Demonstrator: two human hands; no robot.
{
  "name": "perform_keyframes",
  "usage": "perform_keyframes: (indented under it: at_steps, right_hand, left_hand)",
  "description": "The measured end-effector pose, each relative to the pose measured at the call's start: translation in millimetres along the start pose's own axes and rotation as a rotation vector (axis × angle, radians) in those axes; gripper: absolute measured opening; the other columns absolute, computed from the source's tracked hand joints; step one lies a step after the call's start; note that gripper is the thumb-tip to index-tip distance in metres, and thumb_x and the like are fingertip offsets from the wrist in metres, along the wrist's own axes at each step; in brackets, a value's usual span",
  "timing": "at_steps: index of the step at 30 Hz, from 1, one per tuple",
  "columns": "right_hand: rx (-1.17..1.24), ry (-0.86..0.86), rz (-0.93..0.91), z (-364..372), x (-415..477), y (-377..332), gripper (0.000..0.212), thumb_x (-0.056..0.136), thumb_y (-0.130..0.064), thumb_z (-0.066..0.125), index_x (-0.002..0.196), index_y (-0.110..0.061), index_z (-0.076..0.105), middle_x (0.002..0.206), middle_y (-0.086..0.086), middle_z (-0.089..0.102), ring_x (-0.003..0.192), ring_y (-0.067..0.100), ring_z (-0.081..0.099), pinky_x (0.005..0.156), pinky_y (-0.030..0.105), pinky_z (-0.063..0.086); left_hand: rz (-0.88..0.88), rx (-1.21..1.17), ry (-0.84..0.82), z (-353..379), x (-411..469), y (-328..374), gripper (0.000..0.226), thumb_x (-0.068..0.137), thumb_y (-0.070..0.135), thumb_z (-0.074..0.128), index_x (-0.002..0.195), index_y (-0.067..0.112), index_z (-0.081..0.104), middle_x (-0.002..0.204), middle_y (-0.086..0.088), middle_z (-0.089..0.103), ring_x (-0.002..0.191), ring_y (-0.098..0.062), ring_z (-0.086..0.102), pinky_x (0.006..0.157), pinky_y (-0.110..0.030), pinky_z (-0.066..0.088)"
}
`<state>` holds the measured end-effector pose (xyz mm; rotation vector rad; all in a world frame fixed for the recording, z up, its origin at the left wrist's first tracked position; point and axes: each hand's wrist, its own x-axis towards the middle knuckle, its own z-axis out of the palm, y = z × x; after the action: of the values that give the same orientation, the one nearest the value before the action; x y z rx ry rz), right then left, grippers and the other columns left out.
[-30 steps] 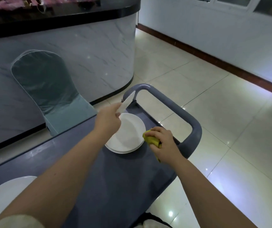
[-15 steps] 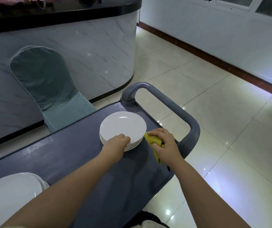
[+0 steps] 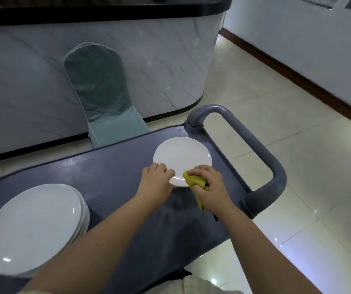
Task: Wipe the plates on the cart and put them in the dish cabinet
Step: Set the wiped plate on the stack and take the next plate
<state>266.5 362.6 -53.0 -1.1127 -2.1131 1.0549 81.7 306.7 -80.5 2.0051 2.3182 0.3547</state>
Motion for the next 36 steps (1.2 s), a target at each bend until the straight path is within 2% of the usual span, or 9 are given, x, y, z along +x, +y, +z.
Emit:
perform_keyframes:
  at_steps: [5,11,16,20,23,25,29,32,36]
  right_hand:
    - [-0.023,-0.183,-0.178,57,21,-41,0.038,0.074,-0.022,0.058,0.108,-0.037,0.067,0.116,-0.028,0.045,0.110,0.014,0.039,0.091,0.001,0.022]
    - [-0.085,-0.410,-0.430,127,20,-89,0.042,0.072,-0.028,0.054,0.110,-0.023,0.071,0.121,-0.002,0.057,0.105,0.029,0.048,0.090,0.028,0.031]
    - [-0.053,-0.592,-0.536,169,4,-115,0.038,0.077,-0.025,0.057,0.112,-0.025,0.071,0.120,-0.009,0.053,0.107,0.020,0.039,0.091,0.022,0.028]
    - [-0.047,-0.703,-0.552,187,-2,-122,0.036,0.083,-0.010,0.064,0.114,-0.028,0.069,0.120,-0.018,0.047,0.106,0.009,0.029,0.088,0.007,0.024]
    - [-0.047,-0.758,-0.532,190,-2,-125,0.035,0.084,-0.009,0.062,0.114,-0.028,0.068,0.118,-0.020,0.045,0.103,0.004,0.026,0.087,-0.001,0.022]
    - [-0.053,-0.787,-0.522,190,-2,-124,0.034,0.086,-0.010,0.062,0.113,-0.030,0.067,0.116,-0.022,0.044,0.105,0.004,0.026,0.087,0.000,0.023]
    - [-0.053,-0.788,-0.520,189,0,-116,0.033,0.085,-0.012,0.062,0.111,-0.032,0.067,0.113,-0.036,0.041,0.108,0.006,0.031,0.089,0.004,0.023]
    - [-0.047,-0.804,-0.499,186,5,-111,0.034,0.086,-0.011,0.061,0.109,-0.035,0.066,0.114,-0.036,0.041,0.109,0.006,0.031,0.089,0.006,0.023]
    - [-0.034,-0.807,-0.466,181,10,-107,0.036,0.086,-0.010,0.060,0.108,-0.037,0.065,0.114,-0.036,0.040,0.110,0.006,0.031,0.091,0.009,0.023]
  left_hand:
    - [-0.307,0.015,0.145,-43,-51,-44,0.033,0.075,0.033,0.076,0.104,0.019,0.068,0.096,-0.007,0.064,0.096,-0.034,0.057,0.076,-0.042,0.044]
    - [-0.850,-0.037,0.221,-81,-147,-91,0.030,0.088,0.039,0.063,0.114,0.024,0.063,0.112,-0.003,0.061,0.110,-0.030,0.049,0.085,-0.040,0.041]
    - [-1.257,-0.247,0.408,-83,-229,-101,0.018,0.086,0.039,0.065,0.084,0.021,0.063,0.088,0.000,0.059,0.097,-0.026,0.052,0.080,-0.038,0.047]
    - [-1.494,-0.386,0.384,-77,-260,-96,0.039,0.089,0.047,0.059,0.064,0.018,0.055,0.065,0.002,0.055,0.067,-0.021,0.055,0.056,-0.031,0.043]
    - [-1.619,-0.543,0.345,-69,-261,-99,0.052,0.086,0.059,0.057,0.062,0.013,0.056,0.060,0.001,0.052,0.061,-0.020,0.052,0.050,-0.028,0.032]
    - [-1.683,-0.704,0.383,-65,-256,-106,0.055,0.080,0.061,0.064,0.080,0.007,0.064,0.075,-0.005,0.064,0.070,-0.024,0.060,0.050,-0.029,0.035]
    - [-1.783,-1.125,0.640,-62,-249,-108,0.036,0.081,0.036,0.075,0.092,0.004,0.063,0.074,-0.009,0.063,0.054,-0.019,0.055,0.042,-0.022,0.037]
    - [-1.757,-1.198,0.711,-61,-254,-102,0.026,0.088,0.027,0.070,0.073,0.009,0.058,0.058,-0.005,0.054,0.047,-0.015,0.043,0.040,-0.020,0.034]
    - [-1.757,-1.215,1.044,-59,-273,-93,0.021,0.089,0.027,0.066,0.076,0.012,0.059,0.074,-0.007,0.056,0.063,-0.019,0.047,0.058,-0.028,0.042]
